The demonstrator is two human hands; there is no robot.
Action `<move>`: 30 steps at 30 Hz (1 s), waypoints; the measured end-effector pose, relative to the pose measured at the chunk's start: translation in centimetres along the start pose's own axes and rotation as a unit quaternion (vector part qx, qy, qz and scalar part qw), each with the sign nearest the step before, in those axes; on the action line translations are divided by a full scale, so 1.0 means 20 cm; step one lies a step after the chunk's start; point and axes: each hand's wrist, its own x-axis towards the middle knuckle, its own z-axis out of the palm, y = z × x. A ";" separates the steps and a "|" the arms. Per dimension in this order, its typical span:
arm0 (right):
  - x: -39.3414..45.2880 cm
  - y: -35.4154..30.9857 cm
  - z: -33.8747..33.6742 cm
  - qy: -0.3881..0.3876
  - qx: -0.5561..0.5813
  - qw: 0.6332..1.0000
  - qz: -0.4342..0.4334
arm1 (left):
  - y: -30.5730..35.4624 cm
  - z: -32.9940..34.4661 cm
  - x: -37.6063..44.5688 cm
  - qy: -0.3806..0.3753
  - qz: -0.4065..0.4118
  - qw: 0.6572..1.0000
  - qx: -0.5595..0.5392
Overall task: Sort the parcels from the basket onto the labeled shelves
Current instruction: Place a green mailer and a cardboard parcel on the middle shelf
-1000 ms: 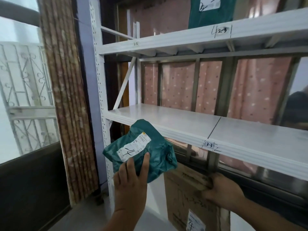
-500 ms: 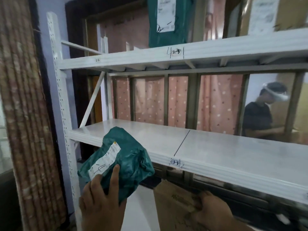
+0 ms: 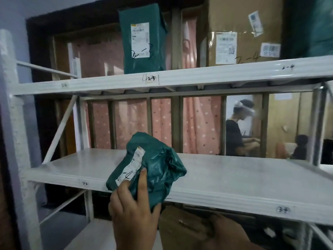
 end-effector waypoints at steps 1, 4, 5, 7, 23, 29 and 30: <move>-0.04 0.04 -0.02 0.015 0.027 0.999 0.005 | 0.05 0.01 0.01 0.006 0.006 1.000 -0.012; -0.19 0.15 -0.17 -0.001 0.026 0.999 0.024 | 0.28 0.08 0.01 0.020 0.005 0.997 -0.069; -0.21 0.25 -0.19 -0.015 0.026 0.999 0.034 | 0.36 0.10 0.01 0.022 0.004 0.996 -0.088; -0.28 0.29 -0.24 -0.026 0.012 0.999 0.028 | 0.51 0.12 0.02 0.025 0.005 0.993 -0.116; -0.18 1.35 -0.16 0.067 -0.114 0.990 0.040 | 1.80 0.45 -0.18 -0.078 -0.113 0.945 -0.296; -0.09 1.65 -0.03 0.004 -0.096 0.993 0.068 | 2.05 0.54 -0.16 -0.207 -0.132 0.915 -0.321; -0.14 1.61 -0.12 0.035 -0.104 0.992 0.057 | 2.06 0.57 -0.15 -0.217 -0.121 0.915 -0.317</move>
